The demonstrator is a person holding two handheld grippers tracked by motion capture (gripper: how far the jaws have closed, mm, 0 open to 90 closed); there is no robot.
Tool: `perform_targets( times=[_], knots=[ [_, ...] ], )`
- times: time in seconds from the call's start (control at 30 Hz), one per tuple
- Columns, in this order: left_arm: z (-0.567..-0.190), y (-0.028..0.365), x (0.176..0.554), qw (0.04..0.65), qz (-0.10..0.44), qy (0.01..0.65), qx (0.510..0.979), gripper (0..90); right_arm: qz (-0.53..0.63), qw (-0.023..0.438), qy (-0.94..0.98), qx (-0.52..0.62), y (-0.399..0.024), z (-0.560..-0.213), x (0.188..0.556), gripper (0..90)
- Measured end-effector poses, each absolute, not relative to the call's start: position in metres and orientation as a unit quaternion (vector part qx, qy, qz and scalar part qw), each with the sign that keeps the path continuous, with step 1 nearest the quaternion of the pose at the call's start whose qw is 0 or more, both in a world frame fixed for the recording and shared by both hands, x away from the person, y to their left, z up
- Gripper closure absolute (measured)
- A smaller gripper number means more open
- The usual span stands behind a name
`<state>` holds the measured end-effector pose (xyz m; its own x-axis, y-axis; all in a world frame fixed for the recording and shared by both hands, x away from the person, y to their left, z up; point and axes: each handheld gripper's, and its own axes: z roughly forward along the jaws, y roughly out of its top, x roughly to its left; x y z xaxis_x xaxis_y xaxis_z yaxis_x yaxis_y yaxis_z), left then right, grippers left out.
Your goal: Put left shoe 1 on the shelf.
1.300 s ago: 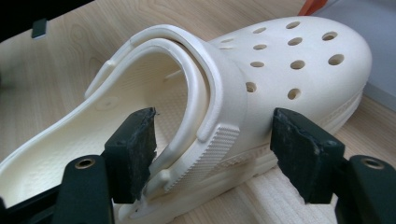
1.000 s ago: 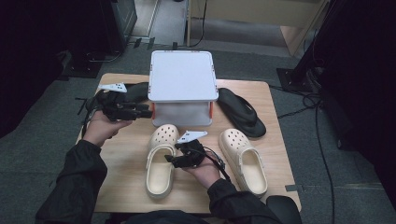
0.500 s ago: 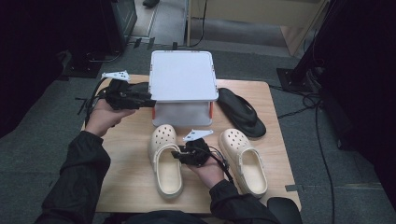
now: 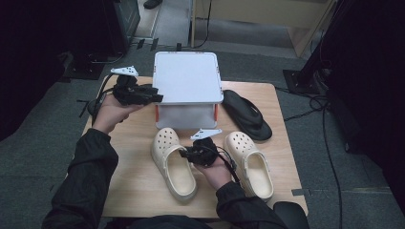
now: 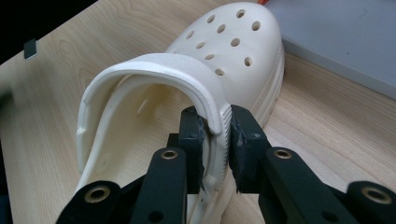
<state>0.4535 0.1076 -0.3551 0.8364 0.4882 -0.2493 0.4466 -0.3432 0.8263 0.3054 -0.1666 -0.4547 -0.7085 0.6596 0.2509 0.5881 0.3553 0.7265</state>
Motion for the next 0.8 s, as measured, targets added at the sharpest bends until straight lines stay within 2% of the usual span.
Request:
perform_targets(
  times=[0.57,0.8],
  knots=[
    [-0.365,0.104,0.46,0.495,0.028,0.283,0.821,47.4,0.436,0.042,0.813,0.384,-0.172,-0.443,0.308,78.3],
    [-0.365,0.104,0.46,0.494,0.024,0.286,0.821,49.1,0.444,0.057,0.805,0.39,-0.179,-0.431,0.315,78.4]
  ],
)
